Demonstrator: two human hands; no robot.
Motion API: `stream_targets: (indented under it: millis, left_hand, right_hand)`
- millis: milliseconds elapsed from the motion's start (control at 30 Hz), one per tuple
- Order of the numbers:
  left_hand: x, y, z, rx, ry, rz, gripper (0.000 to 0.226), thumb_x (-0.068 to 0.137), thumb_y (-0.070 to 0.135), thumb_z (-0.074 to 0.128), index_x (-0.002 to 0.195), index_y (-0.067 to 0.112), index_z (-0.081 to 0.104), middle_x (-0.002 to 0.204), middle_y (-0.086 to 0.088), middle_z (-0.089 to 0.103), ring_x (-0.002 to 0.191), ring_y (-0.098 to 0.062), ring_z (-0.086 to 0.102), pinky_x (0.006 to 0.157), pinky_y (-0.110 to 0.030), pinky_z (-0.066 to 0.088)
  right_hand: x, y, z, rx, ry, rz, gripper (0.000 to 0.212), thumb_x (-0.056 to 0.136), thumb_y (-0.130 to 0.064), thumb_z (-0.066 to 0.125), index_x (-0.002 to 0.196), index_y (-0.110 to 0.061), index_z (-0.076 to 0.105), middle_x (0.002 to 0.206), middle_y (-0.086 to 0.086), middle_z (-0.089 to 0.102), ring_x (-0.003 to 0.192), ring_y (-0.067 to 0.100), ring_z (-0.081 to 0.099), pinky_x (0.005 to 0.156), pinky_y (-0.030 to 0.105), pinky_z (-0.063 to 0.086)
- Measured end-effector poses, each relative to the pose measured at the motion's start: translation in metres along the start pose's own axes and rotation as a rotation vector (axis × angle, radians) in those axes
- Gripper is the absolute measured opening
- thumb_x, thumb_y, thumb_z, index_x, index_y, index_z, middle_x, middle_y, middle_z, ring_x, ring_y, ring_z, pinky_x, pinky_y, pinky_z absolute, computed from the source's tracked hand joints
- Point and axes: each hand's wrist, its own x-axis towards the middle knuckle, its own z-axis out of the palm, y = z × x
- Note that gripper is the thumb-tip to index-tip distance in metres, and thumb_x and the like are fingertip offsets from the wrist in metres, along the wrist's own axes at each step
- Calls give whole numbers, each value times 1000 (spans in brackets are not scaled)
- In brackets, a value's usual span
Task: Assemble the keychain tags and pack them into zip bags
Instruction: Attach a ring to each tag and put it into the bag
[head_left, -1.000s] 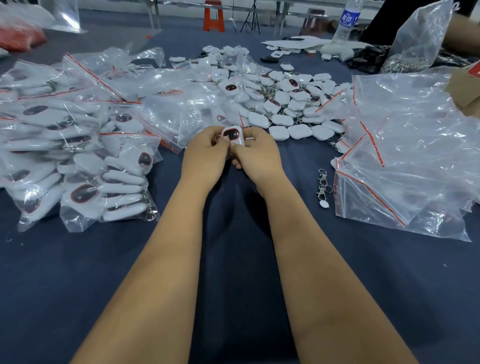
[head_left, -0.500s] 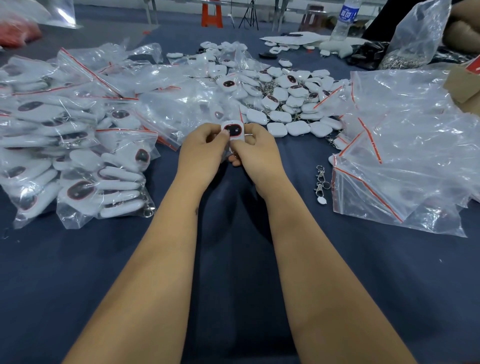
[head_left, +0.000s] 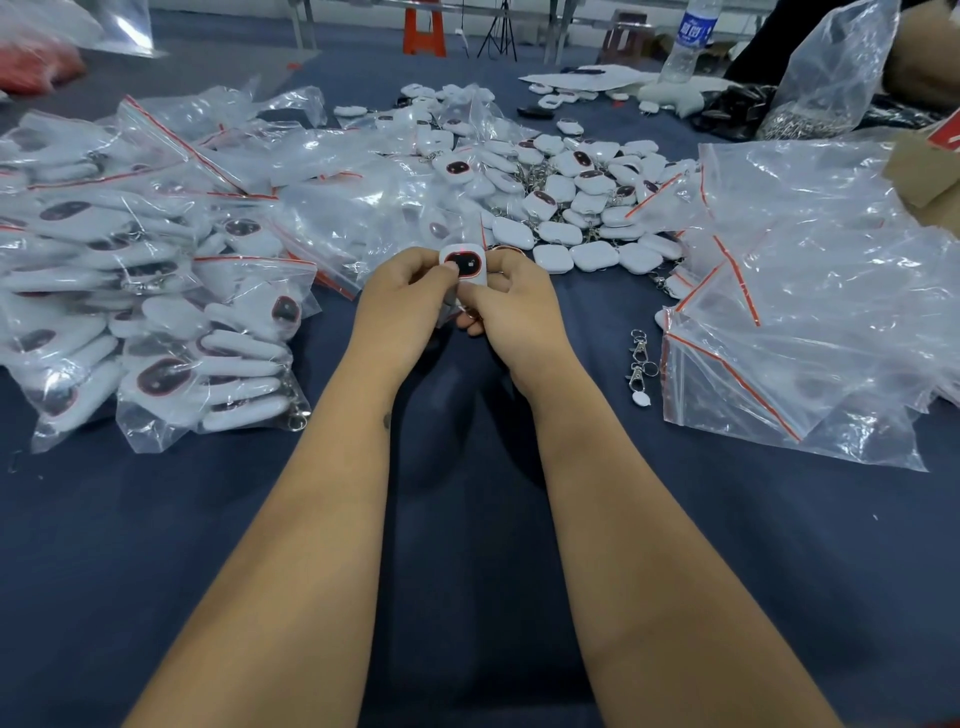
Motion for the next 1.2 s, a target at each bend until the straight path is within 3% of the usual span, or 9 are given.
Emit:
stream_targets:
  millis: [133, 267, 367, 500, 633, 767, 900, 1033, 1200]
  left_hand:
    - [1, 0, 0, -10, -2, -6, 13, 94, 24, 56, 91, 20, 68, 75, 7, 62, 67, -10, 54, 62, -24, 46]
    - [2, -2, 1, 3, 3, 6, 12, 95, 25, 56, 91, 23, 67, 75, 8, 63, 64, -6, 55, 57, -18, 46]
    - [3, -3, 1, 16, 8, 2, 15, 95, 26, 54, 85, 22, 65, 62, 13, 58, 53, -1, 51, 50, -13, 42]
    - [2, -3, 1, 32, 2, 4, 21, 93, 31, 54, 75, 21, 59, 54, 11, 53, 53, -7, 49, 46, -13, 38]
    - [2, -3, 2, 27, -1, -2, 19, 90, 30, 56, 82, 14, 62, 57, 9, 54, 57, -10, 49, 53, -20, 41]
    - [0, -2, 1, 18, -15, 4, 19, 91, 31, 56, 87, 15, 65, 57, 9, 55, 58, -11, 49, 52, -23, 40]
    - [0, -2, 1, 35, -27, 9, 17, 91, 28, 56, 81, 16, 63, 61, 8, 56, 61, -13, 50, 62, -28, 42]
    - [0, -1, 2, 36, -30, -1, 21, 90, 25, 55, 90, 7, 66, 61, 6, 56, 61, -14, 50, 66, -31, 42]
    - [-1, -1, 2, 59, -37, 7, 16, 89, 26, 55, 80, 16, 64, 62, 7, 56, 63, -13, 50, 68, -32, 43]
  right_hand:
    - [1, 1, 0, -15, 5, -11, 18, 88, 1, 58, 100, -14, 59, 71, 0, 66, 52, 6, 55, 52, 18, 46]
    - [2, 3, 0, -47, 9, -14, 19, 88, 0, 58, 102, -13, 59, 72, 0, 66, 55, 7, 57, 54, 19, 46]
    - [2, 0, 0, -34, 8, -9, 18, 88, -3, 57, 102, -12, 61, 72, -1, 67, 55, 8, 59, 54, 20, 48]
    - [1, -2, 1, 54, 36, 11, 16, 92, -9, 54, 104, -10, 65, 83, 8, 66, 64, 17, 60, 55, 26, 49]
    - [1, -1, 0, 41, 52, 3, 13, 91, -7, 55, 93, -14, 65, 72, -2, 64, 61, 8, 59, 58, 23, 49]
    - [2, -1, 0, 26, 71, 4, 8, 90, -10, 59, 89, -13, 66, 72, -2, 65, 67, 12, 60, 68, 33, 51]
    - [2, 1, -1, -20, 79, -6, 14, 91, -13, 59, 98, -5, 69, 72, -1, 64, 66, 11, 57, 70, 33, 51]
    - [3, 2, -1, -62, 80, 10, 17, 93, -15, 57, 103, -4, 66, 78, -1, 65, 71, 12, 59, 78, 39, 55]
    - [2, 2, 1, -70, 87, 8, 12, 96, -15, 55, 99, -6, 63, 75, -1, 62, 71, 13, 58, 78, 40, 54]
